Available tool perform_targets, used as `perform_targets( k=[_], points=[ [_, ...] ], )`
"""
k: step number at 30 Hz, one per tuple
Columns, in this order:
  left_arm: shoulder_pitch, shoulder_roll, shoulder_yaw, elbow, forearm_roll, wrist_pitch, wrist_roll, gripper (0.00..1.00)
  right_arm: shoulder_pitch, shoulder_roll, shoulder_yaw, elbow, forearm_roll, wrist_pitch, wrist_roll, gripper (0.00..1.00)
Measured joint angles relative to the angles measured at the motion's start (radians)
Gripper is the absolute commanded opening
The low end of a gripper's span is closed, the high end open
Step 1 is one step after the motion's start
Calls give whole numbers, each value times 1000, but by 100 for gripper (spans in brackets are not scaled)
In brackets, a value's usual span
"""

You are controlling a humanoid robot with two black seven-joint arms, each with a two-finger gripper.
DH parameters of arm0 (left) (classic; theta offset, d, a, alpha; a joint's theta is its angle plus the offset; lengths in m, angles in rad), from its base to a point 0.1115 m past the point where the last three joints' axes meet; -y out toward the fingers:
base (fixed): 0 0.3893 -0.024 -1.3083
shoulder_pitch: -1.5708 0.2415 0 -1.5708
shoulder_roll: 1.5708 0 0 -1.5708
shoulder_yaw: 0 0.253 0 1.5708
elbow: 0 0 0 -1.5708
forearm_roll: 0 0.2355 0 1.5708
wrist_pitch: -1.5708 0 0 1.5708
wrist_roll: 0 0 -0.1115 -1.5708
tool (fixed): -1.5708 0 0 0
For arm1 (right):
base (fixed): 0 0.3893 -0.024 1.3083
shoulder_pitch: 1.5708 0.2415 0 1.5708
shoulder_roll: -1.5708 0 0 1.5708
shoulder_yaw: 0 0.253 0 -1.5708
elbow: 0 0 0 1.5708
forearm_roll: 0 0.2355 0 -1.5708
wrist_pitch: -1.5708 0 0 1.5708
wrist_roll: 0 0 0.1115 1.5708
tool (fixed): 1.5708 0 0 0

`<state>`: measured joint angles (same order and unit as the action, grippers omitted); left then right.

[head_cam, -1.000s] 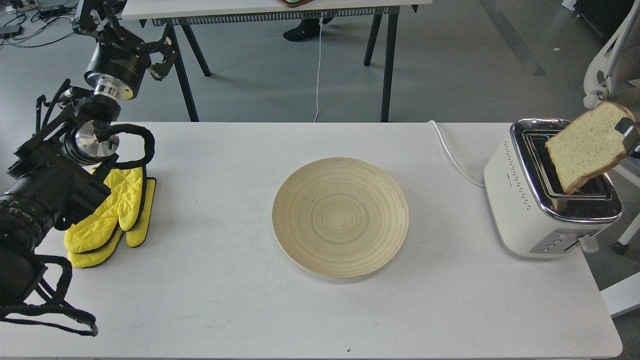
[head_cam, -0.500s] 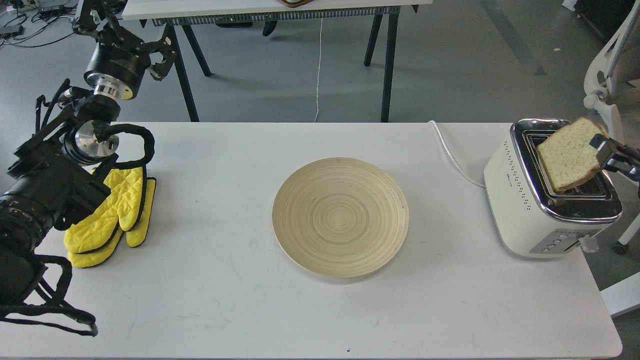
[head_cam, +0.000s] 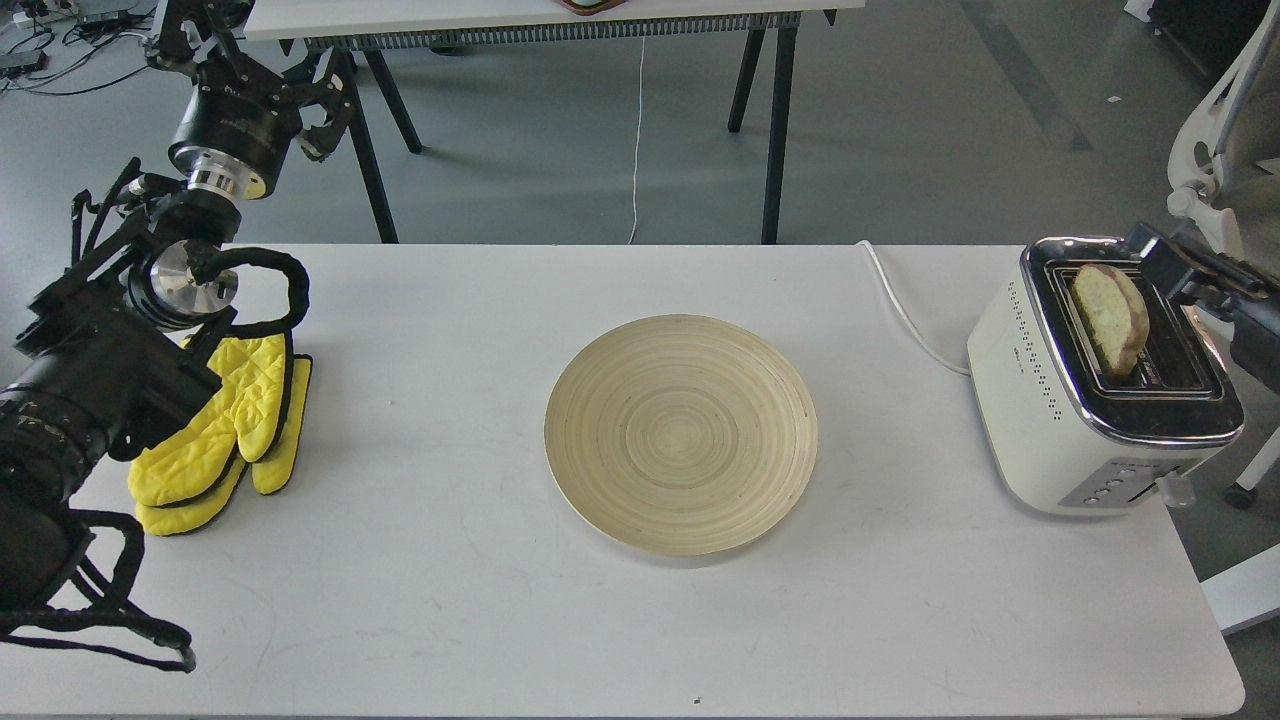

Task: Put bread in toaster with right arm

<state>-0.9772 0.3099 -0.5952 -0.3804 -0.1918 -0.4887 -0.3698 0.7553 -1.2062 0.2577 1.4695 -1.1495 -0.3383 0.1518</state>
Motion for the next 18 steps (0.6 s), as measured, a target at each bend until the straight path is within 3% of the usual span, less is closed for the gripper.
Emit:
perform_targets(
  k=[2, 9, 18],
  points=[
    [0, 0, 0, 0, 0, 0, 0, 100, 1, 0, 52, 0, 7, 2, 1, 95],
    [0, 0, 0, 0, 0, 0, 0, 100, 7, 47, 277, -8, 304, 17, 3, 99],
    [0, 0, 0, 0, 0, 0, 0, 100, 14, 288, 551, -66, 648, 101, 7, 99]
  ],
)
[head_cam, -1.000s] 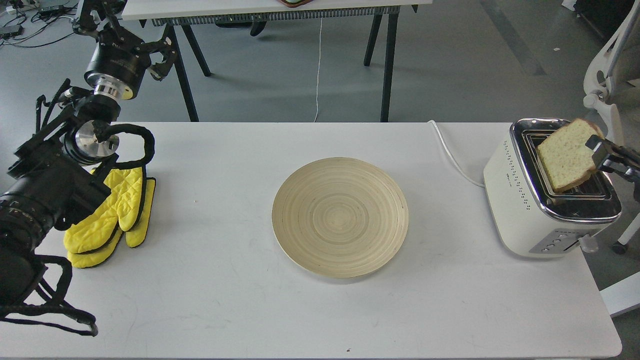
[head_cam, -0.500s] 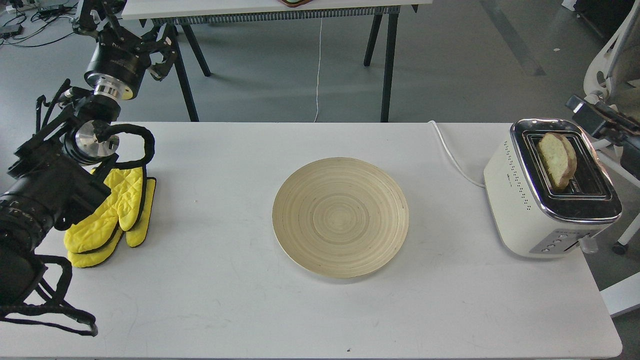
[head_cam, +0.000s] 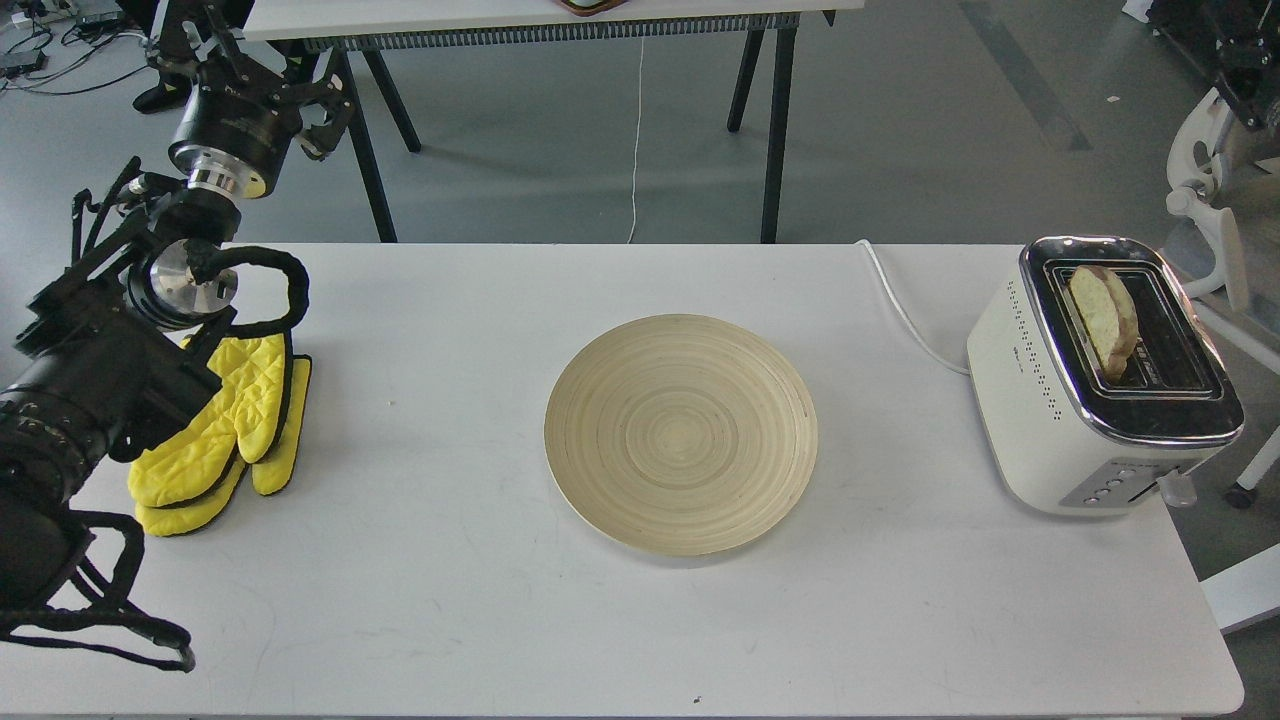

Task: Put bread in toaster with right arm

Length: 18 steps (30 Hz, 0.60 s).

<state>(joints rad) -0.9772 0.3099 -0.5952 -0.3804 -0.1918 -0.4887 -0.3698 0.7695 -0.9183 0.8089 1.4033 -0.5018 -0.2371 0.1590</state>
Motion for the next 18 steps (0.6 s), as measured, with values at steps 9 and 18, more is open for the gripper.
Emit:
perform_targets(
  k=[9, 18],
  points=[
    [0, 0, 0, 0, 0, 0, 0, 100, -2, 349, 229, -290, 127, 161, 35, 99],
    [0, 0, -1, 0, -1, 0, 1, 100, 1, 519, 345, -593, 277, 423, 63, 99]
  ],
)
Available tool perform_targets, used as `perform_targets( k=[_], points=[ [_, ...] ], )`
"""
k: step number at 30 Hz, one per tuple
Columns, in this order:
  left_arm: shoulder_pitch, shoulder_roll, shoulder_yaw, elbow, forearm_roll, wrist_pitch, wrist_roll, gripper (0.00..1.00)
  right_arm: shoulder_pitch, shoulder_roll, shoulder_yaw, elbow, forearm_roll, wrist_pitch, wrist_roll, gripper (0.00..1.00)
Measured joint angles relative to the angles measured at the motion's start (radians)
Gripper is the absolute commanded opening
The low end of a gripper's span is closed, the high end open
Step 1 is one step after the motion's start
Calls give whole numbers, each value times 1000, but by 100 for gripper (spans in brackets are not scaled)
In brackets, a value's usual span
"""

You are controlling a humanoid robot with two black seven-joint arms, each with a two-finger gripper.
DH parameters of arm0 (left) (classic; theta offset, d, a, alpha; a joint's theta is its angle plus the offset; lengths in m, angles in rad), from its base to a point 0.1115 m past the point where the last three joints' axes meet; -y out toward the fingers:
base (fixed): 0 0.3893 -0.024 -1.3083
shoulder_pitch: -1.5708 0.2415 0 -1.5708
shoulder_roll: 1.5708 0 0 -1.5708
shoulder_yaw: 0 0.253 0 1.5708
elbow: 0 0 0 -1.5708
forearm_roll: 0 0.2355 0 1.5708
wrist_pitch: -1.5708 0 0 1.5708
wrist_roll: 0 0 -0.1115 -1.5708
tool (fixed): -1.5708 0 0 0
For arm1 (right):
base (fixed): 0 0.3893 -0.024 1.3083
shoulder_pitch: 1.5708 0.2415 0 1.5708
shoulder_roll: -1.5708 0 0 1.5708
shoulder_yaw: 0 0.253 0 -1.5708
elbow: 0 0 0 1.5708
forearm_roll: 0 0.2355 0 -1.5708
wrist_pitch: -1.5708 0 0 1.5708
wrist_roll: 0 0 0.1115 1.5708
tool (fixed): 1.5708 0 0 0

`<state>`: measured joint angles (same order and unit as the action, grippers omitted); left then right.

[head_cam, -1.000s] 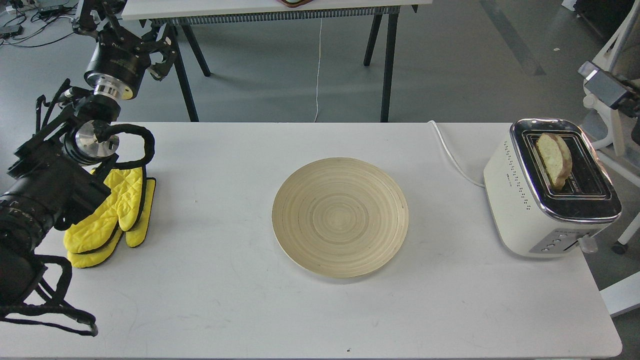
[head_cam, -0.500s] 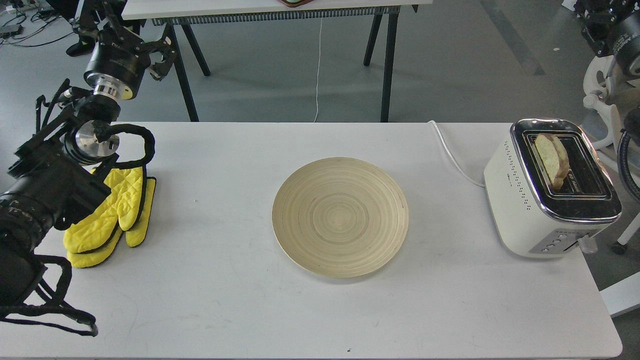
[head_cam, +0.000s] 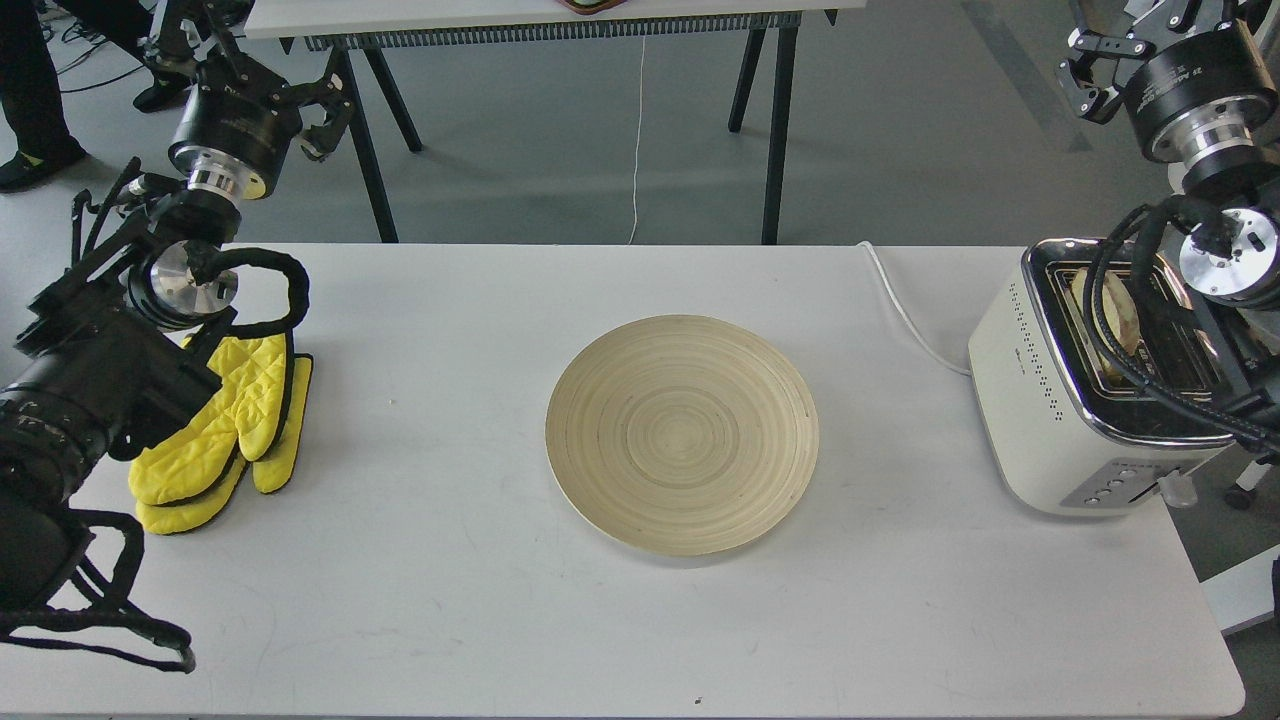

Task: Put bread in toaster with right arm

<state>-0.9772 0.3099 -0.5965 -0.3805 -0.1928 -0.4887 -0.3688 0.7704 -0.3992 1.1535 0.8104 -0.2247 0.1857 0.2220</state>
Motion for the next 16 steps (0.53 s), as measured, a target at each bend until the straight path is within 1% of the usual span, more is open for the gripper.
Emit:
perform_targets(
  k=[3, 7, 16],
  points=[
    [0, 0, 0, 0, 0, 0, 0, 100, 32, 34, 6, -117, 49, 56, -4, 99],
    [0, 0, 0, 0, 0, 0, 0, 100, 75, 69, 1, -226, 75, 88, -6, 99],
    [0, 0, 0, 0, 0, 0, 0, 100, 85, 83, -9, -238, 77, 84, -1, 99]
  ],
)
